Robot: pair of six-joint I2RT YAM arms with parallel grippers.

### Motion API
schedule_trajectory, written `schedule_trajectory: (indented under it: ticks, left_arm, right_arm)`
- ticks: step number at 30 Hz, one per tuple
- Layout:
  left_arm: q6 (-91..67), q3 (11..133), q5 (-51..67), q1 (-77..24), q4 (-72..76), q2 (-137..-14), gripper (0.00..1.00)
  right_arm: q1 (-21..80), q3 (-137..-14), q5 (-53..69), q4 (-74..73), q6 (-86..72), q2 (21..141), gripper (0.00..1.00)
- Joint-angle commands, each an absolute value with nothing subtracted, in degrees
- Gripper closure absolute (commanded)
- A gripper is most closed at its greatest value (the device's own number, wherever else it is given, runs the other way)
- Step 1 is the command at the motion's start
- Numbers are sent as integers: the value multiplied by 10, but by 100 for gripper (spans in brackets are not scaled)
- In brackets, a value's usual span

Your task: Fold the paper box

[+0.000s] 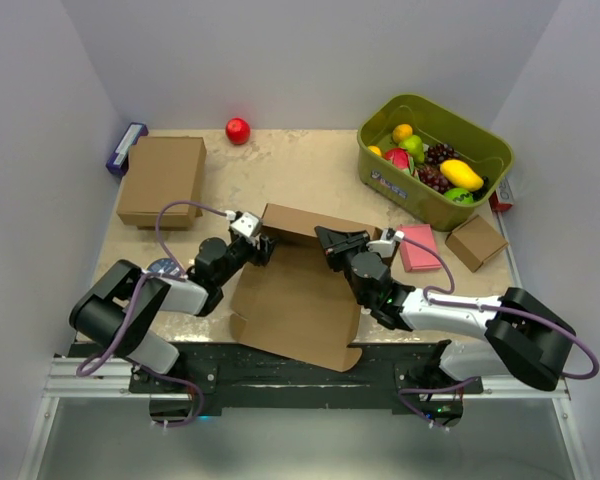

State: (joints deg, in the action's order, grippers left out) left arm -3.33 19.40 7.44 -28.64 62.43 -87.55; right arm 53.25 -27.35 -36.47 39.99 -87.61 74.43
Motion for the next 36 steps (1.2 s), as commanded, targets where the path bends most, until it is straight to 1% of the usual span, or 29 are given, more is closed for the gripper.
schedule_trajectory:
  ticks: [1, 5, 12, 13, 15, 16, 19, 22, 25, 28, 36]
  left_arm:
    - [-33, 207, 60, -281, 653, -895, 45]
    - [-33, 220, 40, -282, 650, -906, 49]
    - [-26, 233, 23, -284, 677, -929, 61]
    - [-24, 235, 20, -286, 678, -932, 66]
    - [-12, 241, 2, -296, 673, -935, 72]
    - [-6, 243, -17, -301, 670, -935, 78]
    - [14, 249, -107, -327, 650, -934, 85]
    - [19, 250, -151, -337, 642, -933, 90]
    - [23, 250, -202, -342, 635, -931, 91]
    - [26, 250, -229, -346, 628, -932, 92]
    - [26, 258, -274, -351, 608, -934, 94]
  right_arm:
    - [535, -265, -379, 396, -863, 729, 80]
    - [535, -265, -378, 396, -861, 729, 80]
    - [535, -267, -379, 399, -860, 736, 80]
    - [535, -267, -379, 399, -860, 737, 80]
    - [535, -269, -380, 399, -860, 740, 80]
    - [535, -269, -380, 399, -860, 739, 80]
    - [535, -270, -381, 398, -860, 741, 80]
    - [535, -270, -383, 397, -860, 743, 80]
    - [535, -268, -384, 397, -862, 741, 80]
    - [535, -266, -385, 396, -863, 739, 80]
    - [535, -262, -395, 385, -864, 727, 80]
